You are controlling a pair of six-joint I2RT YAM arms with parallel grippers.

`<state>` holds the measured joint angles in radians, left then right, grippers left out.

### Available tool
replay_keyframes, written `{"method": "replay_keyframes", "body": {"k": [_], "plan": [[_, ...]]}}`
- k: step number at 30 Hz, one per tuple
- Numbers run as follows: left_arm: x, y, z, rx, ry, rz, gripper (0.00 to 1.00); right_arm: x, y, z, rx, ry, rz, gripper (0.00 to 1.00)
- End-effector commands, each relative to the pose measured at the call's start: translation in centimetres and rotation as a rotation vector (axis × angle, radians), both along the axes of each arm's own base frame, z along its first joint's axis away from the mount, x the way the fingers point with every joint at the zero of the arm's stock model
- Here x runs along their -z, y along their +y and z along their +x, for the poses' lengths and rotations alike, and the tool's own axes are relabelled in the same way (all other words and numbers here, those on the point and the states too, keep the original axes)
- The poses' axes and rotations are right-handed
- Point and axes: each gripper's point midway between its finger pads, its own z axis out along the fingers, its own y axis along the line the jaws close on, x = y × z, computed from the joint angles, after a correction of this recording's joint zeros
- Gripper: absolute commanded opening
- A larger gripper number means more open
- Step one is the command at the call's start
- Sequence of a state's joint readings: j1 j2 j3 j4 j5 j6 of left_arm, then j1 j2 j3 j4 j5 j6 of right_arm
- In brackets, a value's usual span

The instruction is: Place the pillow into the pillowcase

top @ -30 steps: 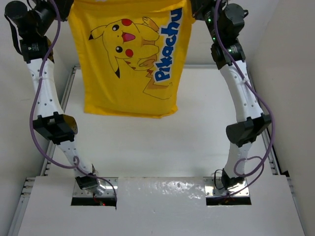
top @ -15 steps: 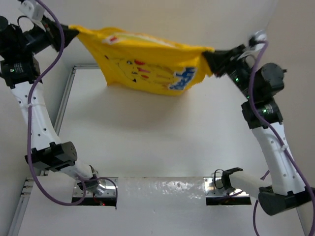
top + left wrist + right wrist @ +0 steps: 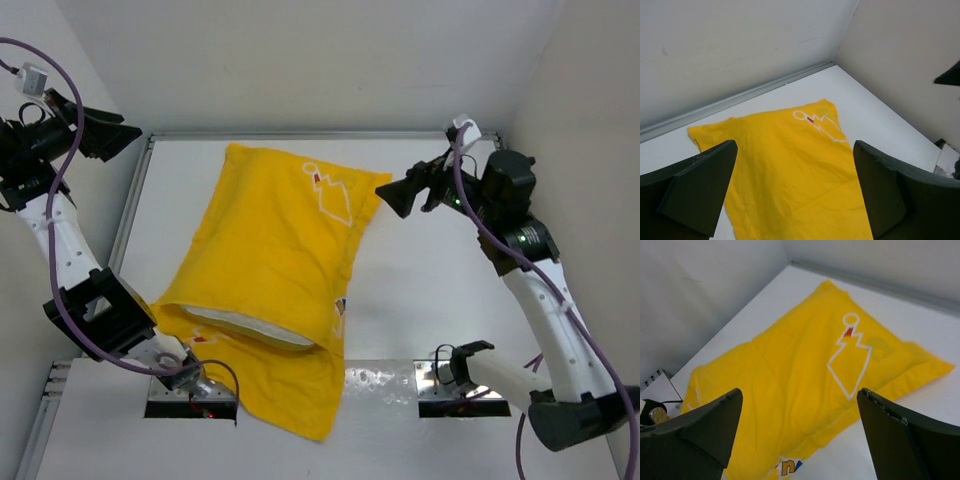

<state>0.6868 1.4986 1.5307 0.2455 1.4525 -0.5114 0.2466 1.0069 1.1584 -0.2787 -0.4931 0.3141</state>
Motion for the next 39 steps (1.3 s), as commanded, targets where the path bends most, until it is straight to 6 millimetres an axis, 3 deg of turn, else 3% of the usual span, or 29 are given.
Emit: {"method": "replay_keyframes", "body": {"k": [1,2,5,6,12,13,14,15,16,18,19,20,25,29,30,32,36,39], "plan": [[0.5,-1.7,-2.3,0.105,-0.009,0.047,1.00,9.6,0.5,2.5,0.068,0.353,-0.015,0.93],[1.1,-1.7,-2.2,0.104,0.008,0.030,1.00,12.4,0.1,2.8,0.124,0.439,-0.016,0.91],[3.7,-2.1,-1.8,0.117,0.070,-0.036,1.00,18.1,0.4,3.7,0.212,0.571,-0.034,0.85],[4.8,-3.0,-1.9,0.144,0.104,-0.061,1.00,19.8,1.5,3.5,0.199,0.606,-0.050,0.87],[10.9,-7.0,-2.6,0.277,0.319,-0.128,1.00,24.4,8.2,4.5,0.088,0.669,-0.066,0.93],[12.6,-6.5,-1.7,0.279,0.379,-0.175,1.00,24.4,9.1,5.3,0.090,0.682,-0.034,0.92],[13.3,-6.3,-1.3,0.280,0.399,-0.189,1.00,27.0,9.6,5.5,0.098,0.743,-0.048,0.91],[13.8,-6.1,-1.0,0.282,0.412,-0.199,1.00,27.9,10.0,5.9,0.106,0.772,-0.039,0.88],[14.7,-5.9,-0.4,0.284,0.442,-0.222,1.00,29.7,10.6,6.6,0.124,0.827,-0.027,0.74],[15.2,-5.8,0.3,0.294,0.456,-0.229,1.00,30.7,11.4,7.5,0.120,0.858,-0.020,0.57],[15.1,-5.9,0.5,0.299,0.453,-0.226,1.00,29.7,12.3,9.0,0.114,0.838,-0.001,0.49],[14.7,-6.1,0.8,0.307,0.438,-0.211,1.00,31.0,12.6,9.4,0.116,0.867,-0.018,0.41],[14.4,-6.0,1.9,0.321,0.452,-0.212,1.00,29.6,13.6,12.9,0.141,0.813,-0.095,0.40],[12.1,-6.4,1.7,0.324,0.412,-0.178,1.00,28.0,13.5,13.0,0.150,0.756,-0.117,0.43],[10.8,-6.9,1.1,0.327,0.390,-0.161,1.00,26.5,13.4,12.9,0.148,0.724,-0.099,0.46],[8.6,-7.9,0.4,0.340,0.351,-0.132,1.00,25.9,12.9,12.6,0.162,0.690,-0.089,0.49],[1.6,-9.4,-2.0,0.345,0.170,-0.003,1.00,23.8,11.4,12.6,0.187,0.619,-0.147,0.64],[-2.3,-9.9,-3.2,0.347,0.093,0.051,1.00,22.6,11.1,12.6,0.181,0.593,-0.186,0.70]]}}
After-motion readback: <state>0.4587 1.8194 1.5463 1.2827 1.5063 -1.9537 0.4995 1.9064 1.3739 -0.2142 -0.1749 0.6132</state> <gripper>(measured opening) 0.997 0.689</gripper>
